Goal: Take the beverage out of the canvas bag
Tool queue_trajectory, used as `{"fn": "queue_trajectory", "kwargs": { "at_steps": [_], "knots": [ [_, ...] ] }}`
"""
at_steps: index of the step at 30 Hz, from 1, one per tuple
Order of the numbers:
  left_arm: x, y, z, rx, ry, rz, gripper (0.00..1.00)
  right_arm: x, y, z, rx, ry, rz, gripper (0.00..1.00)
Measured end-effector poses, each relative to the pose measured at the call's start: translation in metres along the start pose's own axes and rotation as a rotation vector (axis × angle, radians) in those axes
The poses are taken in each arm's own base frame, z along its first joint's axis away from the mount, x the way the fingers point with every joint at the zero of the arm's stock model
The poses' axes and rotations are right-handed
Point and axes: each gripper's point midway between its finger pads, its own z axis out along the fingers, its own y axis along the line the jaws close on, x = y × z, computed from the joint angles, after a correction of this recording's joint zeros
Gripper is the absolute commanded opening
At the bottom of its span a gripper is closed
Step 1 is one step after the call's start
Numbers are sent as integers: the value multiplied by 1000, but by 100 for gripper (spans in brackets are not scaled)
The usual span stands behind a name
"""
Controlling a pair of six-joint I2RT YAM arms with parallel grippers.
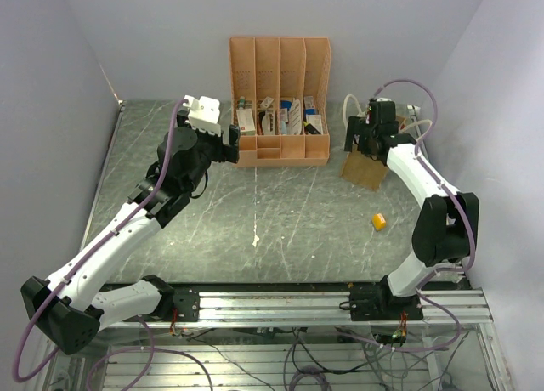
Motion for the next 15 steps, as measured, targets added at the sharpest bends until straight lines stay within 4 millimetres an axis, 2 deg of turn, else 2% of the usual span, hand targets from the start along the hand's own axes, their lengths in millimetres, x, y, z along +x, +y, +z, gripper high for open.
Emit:
{"fn": "queue_trajectory", "kwargs": {
  "at_steps": [7,15],
  "knots": [
    [0,-2,0,5,1,1,95,16,6,5,-49,53,-2,91],
    [0,-2,0,6,0,1,95,26,8,-1,-65,89,-6,71]
  ]
}}
